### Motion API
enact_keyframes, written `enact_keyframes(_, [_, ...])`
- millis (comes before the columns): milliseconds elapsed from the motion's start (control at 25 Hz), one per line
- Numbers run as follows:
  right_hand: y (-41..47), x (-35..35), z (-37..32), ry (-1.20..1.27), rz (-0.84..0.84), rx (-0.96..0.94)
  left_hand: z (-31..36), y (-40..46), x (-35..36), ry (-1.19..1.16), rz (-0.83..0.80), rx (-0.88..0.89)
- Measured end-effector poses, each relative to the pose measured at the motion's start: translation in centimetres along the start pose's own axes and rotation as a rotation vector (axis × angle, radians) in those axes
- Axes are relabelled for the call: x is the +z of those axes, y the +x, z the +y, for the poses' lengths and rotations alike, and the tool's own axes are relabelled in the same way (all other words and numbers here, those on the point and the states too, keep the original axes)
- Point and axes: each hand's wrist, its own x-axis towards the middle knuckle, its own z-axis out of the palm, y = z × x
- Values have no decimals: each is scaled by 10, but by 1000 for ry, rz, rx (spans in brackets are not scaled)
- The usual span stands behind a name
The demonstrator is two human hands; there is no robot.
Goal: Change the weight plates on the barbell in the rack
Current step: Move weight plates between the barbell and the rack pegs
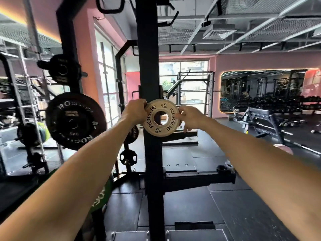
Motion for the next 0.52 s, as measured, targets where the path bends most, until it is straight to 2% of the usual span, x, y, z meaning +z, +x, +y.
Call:
enact_keyframes(280, [16, 92, -111, 52, -83, -131, -119, -41, -100, 110, 28, -101])
enact_keyframes(520, [36, 200, -244, 106, -139, -258, -248, -81, -204, 226, 84, -162])
